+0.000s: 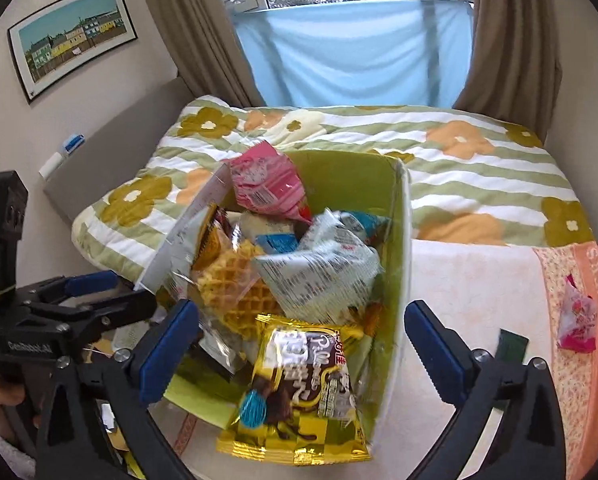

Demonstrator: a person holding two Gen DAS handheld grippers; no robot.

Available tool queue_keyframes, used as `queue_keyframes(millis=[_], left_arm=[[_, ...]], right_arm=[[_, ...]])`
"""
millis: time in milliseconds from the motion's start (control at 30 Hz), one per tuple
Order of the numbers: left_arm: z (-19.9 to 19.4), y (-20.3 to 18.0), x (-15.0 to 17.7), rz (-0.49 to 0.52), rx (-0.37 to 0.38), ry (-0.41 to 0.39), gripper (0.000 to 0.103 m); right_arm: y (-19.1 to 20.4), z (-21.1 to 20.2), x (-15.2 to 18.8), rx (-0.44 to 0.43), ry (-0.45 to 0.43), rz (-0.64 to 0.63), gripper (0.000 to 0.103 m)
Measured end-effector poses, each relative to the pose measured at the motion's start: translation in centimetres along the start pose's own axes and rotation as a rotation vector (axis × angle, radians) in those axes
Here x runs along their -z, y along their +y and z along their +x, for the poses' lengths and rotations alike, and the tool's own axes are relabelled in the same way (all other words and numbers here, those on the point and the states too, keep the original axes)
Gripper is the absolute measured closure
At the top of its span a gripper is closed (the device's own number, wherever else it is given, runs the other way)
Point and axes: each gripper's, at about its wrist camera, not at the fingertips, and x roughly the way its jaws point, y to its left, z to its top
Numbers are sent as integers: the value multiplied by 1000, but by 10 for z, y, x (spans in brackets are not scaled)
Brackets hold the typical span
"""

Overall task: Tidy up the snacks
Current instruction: 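Carry both packets over the box and open both tools to drop them, then move both tools back to the green sachet and pink bag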

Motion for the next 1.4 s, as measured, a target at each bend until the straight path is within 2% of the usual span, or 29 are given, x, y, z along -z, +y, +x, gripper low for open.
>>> queue_keyframes(millis=[233,500,733,833,1067,1267,1400], left_arm=[[1,-6,4,44,32,7,0],[-8,-26,-1,82,21,-21,1],[-7,-68,-8,92,-3,-34,0],[-4,-96,-11,91,-6,-32,0],[14,-193,-12,171,-14,-46,0],[63,-277,2,216,38,32,0],[106,-318,21,251,21,97,0]], right_arm=[[-6,-11,7,44,14,33,1],[-17,-29,9,76,-13,66,1],[-63,-61,3,109,-63,98,0],[-95,-75,2,118,-73,117,1],[-183,-106,6,166,-80,159,0],[-254,-119,6,231,-28,134,0],[-293,-111,10,255,0,141,0]])
